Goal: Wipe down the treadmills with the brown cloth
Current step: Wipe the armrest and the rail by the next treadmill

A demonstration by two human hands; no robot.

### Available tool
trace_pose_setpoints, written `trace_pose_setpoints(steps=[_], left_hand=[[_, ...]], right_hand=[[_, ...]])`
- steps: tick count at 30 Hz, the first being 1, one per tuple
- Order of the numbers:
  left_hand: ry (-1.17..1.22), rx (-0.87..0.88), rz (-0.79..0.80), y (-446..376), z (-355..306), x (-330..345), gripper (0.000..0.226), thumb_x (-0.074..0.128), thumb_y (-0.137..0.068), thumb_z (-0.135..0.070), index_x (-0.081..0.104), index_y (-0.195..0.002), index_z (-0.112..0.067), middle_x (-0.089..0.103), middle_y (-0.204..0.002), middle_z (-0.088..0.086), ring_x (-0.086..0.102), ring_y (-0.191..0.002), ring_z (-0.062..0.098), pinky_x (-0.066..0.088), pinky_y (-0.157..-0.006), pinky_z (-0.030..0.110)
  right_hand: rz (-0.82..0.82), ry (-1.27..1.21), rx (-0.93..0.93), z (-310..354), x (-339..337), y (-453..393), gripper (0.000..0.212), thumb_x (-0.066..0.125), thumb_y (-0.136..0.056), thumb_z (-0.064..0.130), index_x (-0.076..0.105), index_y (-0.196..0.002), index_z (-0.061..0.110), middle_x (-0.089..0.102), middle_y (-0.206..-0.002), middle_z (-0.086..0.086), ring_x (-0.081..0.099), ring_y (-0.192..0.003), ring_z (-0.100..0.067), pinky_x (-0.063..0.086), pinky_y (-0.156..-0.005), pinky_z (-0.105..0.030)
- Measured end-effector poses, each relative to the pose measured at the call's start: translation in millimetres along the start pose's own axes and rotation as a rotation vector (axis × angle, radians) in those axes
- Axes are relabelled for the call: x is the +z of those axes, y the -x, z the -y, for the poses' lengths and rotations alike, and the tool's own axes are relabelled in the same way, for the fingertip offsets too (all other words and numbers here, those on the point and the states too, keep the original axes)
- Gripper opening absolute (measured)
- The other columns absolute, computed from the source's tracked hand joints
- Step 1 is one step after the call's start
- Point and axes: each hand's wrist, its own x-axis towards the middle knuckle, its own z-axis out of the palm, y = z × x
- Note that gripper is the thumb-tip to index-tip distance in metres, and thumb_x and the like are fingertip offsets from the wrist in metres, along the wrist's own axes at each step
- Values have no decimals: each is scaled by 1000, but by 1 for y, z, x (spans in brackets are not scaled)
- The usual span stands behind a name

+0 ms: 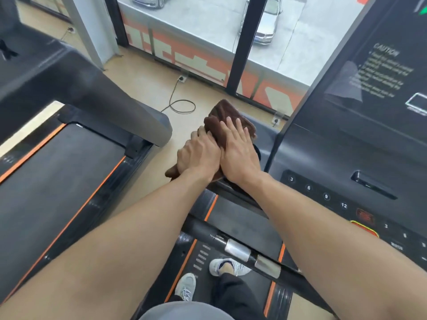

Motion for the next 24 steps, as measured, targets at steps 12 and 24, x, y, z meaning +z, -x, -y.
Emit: trace_pose_setpoints(steps=[12, 24], left_hand=[[-35, -26, -29, -65, -47, 15, 48, 21, -107, -39, 58, -125, -13, 65, -126, 11, 62, -113, 39, 42, -90, 45], [-92, -77, -29, -50, -52, 16, 49, 20, -108, -42, 49, -140, -18, 56, -141, 8, 57, -123, 32, 41, -94, 44]], right_hand=[[46, -27, 15, -38, -23, -68, 55, 28, -110, 39, 27, -162, 21, 23, -169, 2, 9, -158, -19, 3, -128, -35], [209, 59, -20, -47, -38, -75, 58, 30, -110, 39, 19, -164, 20, 15, -171, -4, 4, -159, -26, 0, -127, -40]])
